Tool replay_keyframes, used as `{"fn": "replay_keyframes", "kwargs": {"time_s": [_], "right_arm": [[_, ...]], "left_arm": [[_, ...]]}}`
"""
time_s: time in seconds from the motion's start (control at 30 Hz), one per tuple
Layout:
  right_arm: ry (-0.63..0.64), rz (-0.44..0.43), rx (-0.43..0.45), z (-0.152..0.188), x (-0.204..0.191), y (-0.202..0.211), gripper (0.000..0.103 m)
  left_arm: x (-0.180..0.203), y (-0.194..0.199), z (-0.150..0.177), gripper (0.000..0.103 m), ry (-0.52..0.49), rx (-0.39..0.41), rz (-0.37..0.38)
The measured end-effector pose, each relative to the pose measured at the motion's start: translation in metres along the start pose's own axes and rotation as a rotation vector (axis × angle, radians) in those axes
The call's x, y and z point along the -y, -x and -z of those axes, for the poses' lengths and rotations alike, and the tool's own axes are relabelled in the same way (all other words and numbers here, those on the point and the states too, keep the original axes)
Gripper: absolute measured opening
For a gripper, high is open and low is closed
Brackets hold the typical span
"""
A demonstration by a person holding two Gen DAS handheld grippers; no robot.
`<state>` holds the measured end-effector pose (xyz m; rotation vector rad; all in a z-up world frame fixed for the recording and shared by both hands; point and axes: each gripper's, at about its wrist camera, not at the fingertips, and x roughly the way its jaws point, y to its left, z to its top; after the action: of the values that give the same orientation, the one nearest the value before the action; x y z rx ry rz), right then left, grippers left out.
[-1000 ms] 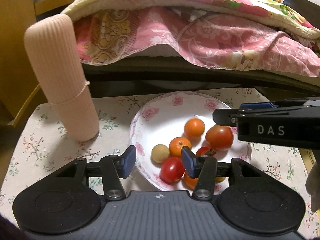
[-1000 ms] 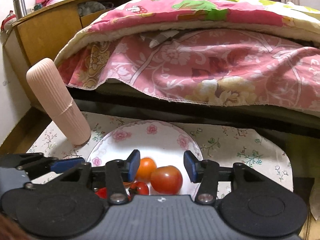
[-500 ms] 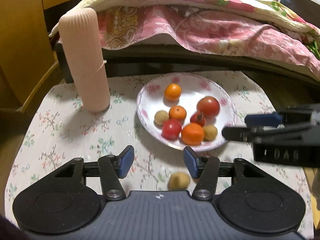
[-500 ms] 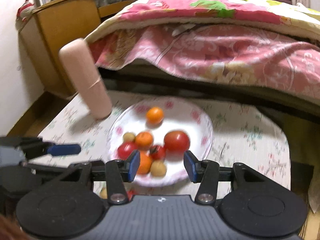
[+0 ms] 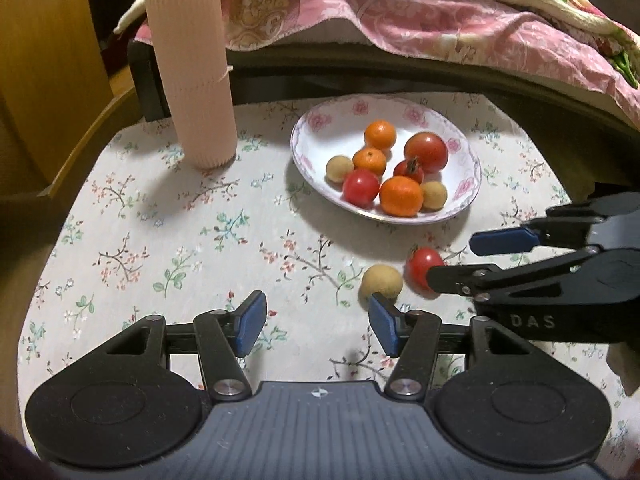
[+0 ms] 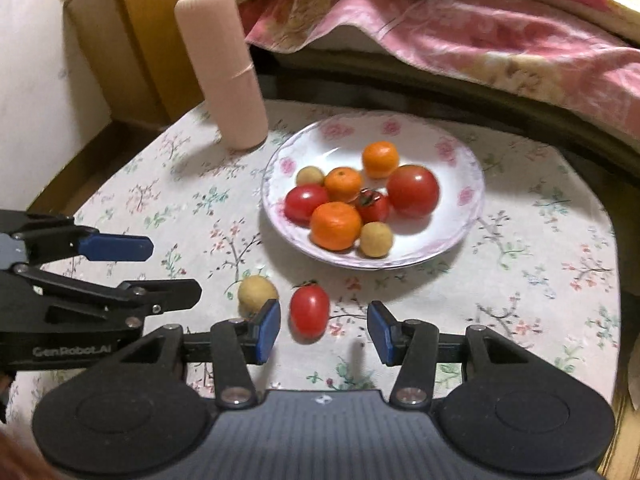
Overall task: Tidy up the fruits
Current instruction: 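Withdraw both open grippers toward the remaining red tomato and brown fruit, then grasp the red cherry tomato with the right gripper while the left gripper grasps the brown fruit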
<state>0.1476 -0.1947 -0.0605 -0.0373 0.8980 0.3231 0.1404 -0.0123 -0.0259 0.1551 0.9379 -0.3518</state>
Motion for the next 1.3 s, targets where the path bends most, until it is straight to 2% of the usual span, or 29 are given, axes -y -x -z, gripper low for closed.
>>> {"fn": "replay_keyframes", "kwargs": {"time_s": [0.27, 0.3, 0.37, 0.4, 0.6, 0.87, 1.03, 1.13, 1.3], "right_arm": [[0.033, -0.018, -0.049, -0.004, -0.004, -0.029, 0.062], [0.036, -0.019, -0.047, -0.005, -0.004, -0.029, 0.06], [0.041, -0.007, -0.053, -0.006, -0.002, -0.027, 0.046], [0.03, -0.019, -0.059, -0.006, 0.001, -0.026, 0.044], [-0.007, -0.009, -0.062, -0.003, 0.015, -0.01, 0.043], [-0.032, -0.007, -0.069, 0.002, 0.027, -0.001, 0.043], [-0.043, -0.01, -0.089, 0.003, 0.03, -0.003, 0.043], [-0.049, -0.005, -0.094, 0.004, 0.032, -0.004, 0.043], [-0.044, -0.006, -0.095, 0.003, 0.032, -0.003, 0.043]], "left_arm": [[-0.003, -0.013, 0.003, 0.064, -0.017, -0.027, 0.007], [-0.002, -0.014, 0.002, 0.064, -0.02, -0.028, 0.011], [0.002, -0.016, 0.0, 0.064, -0.031, -0.028, 0.019], [0.004, -0.018, -0.002, 0.064, -0.035, -0.026, 0.027], [0.026, -0.029, -0.006, 0.064, -0.082, -0.028, 0.073], [0.039, -0.044, -0.005, 0.061, -0.117, -0.026, 0.088], [0.04, -0.051, -0.01, 0.051, -0.114, -0.016, 0.069], [0.039, -0.05, -0.01, 0.036, -0.098, -0.016, 0.07], [0.042, -0.045, -0.009, 0.035, -0.103, -0.025, 0.064]]}}
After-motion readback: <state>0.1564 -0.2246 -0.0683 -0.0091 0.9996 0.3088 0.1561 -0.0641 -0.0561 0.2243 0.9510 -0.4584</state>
